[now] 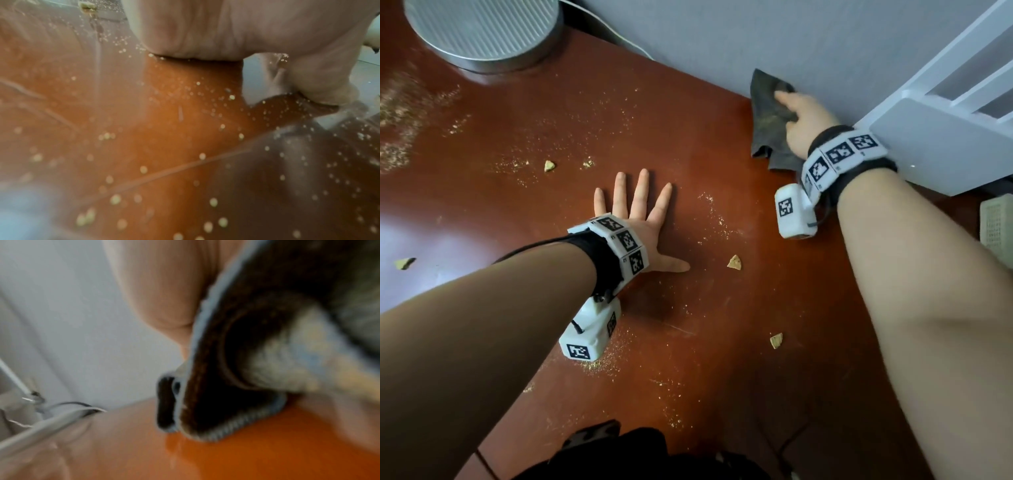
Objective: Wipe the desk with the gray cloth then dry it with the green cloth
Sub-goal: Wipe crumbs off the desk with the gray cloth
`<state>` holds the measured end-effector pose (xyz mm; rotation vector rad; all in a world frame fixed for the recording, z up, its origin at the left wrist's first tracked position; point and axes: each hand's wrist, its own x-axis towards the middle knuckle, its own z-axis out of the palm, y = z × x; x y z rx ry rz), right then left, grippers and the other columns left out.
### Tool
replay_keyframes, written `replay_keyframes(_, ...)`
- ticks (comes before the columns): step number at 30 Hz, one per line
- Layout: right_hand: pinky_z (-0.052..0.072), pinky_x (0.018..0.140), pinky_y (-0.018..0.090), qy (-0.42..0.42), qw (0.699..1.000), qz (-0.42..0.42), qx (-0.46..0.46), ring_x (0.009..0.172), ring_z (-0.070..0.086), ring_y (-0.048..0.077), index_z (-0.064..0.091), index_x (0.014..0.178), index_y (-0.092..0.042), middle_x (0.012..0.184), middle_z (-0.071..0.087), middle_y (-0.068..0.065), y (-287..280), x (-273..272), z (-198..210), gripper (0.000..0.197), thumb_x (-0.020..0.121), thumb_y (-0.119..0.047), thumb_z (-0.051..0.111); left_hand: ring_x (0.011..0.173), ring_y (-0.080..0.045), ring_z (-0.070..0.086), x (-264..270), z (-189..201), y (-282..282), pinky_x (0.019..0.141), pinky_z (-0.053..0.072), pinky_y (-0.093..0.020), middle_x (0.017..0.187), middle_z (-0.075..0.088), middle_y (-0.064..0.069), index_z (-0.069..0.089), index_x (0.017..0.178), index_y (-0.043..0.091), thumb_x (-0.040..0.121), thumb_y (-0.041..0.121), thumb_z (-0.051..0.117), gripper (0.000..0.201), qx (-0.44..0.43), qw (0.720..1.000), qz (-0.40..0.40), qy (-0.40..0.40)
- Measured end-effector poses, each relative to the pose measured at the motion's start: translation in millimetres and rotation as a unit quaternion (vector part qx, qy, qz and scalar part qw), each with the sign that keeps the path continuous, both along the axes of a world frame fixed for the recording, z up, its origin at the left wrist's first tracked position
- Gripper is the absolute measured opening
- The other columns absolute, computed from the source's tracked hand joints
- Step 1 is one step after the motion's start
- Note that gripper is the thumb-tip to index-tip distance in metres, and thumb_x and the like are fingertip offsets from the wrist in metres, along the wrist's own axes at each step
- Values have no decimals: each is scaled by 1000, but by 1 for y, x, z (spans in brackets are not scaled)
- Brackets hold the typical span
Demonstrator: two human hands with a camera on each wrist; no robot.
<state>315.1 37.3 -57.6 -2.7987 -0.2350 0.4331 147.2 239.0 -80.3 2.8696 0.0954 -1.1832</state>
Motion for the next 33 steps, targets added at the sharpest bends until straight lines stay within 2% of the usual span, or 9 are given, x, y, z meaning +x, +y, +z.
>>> replay_keyframes(4, 19, 114, 35, 37, 993, 79, -83, 136, 22, 33, 25, 146, -29, 156, 15, -2, 15, -17, -16, 69, 88, 5, 36, 137, -35, -32, 0, 1, -1, 112, -11, -57, 146, -41, -5, -35, 138, 32, 61, 86, 46, 125, 4, 1000, 0, 0)
replay_keyframes(8, 15, 112, 24, 128, 950, 282, -41, 140, 22, 25, 34, 143, -25, 154, 19, 2, 16, -56, -2, 59, 92, 4, 36, 137, -34, -32, 0, 2, -1, 112, -11, -57, 146, -41, -5, -34, 139, 32, 62, 85, 47, 124, -3, 1000, 2, 1)
replay_keyframes(10, 15, 100, 9, 169, 940, 296, -19, 137, 28, 22, 38, 141, -19, 148, 27, 6, 4, -65, 13, 56, 93, 7, 34, 137, -34, -32, 0, 2, -1, 112, -11, -57, 146, -41, -5, -34, 139, 31, 62, 85, 47, 124, -2, 1000, 2, 2)
replay_keyframes(13, 14, 98, 7, 70, 987, 136, 45, 134, 32, 20, 36, 142, -21, 144, 31, 8, -24, -58, 23, 57, 92, 7, 35, 137, -35, -31, 0, 4, -2, 112, -9, -57, 147, -41, -6, -34, 139, 31, 63, 86, 45, 123, 6, 1000, -1, 2)
replay_keyframes(17, 23, 111, 34, 42, 996, -43, -70, 135, 26, 30, 25, 146, -23, 151, 19, 8, -49, -66, -2, 59, 93, -1, 36, 138, -35, -29, -1, 5, -2, 113, -8, -57, 147, -40, -6, -33, 139, 31, 62, 87, 45, 123, 7, 1000, -2, -1)
replay_keyframes(21, 26, 111, 40, 83, 989, 89, -90, 136, 18, 31, 17, 148, -28, 153, 8, 2, -38, -111, -14, 62, 94, -3, 35, 138, -35, -28, -1, 4, 0, 112, -7, -58, 147, -40, -6, -32, 140, 31, 61, 87, 45, 124, 5, 1000, -5, -6)
replay_keyframes(25, 22, 111, 27, 159, 968, 190, -44, 136, 22, 22, 24, 146, -29, 149, 16, -1, -38, -145, -2, 62, 94, 1, 35, 139, -36, -26, -2, 4, 0, 112, -6, -58, 149, -37, -5, -30, 142, 31, 60, 88, 46, 124, -1, 1000, -11, -14)
replay_keyframes(28, 17, 108, 18, 78, 996, 35, 36, 133, 30, 23, 28, 146, -23, 144, 24, 8, -59, -150, 9, 60, 93, 4, 36, 139, -36, -25, -2, 5, 1, 112, -6, -58, 149, -37, -5, -29, 142, 31, 60, 88, 45, 124, 0, 1000, -13, -18)
replay_keyframes(33, 29, 109, 37, 64, 969, -229, -70, 129, 34, 35, 23, 148, -23, 145, 21, 11, -110, -173, 2, 60, 93, -3, 39, 139, -36, -25, -3, 3, 2, 112, -6, -58, 149, -36, -5, -27, 143, 31, 60, 88, 46, 124, -5, 1000, -13, -28)
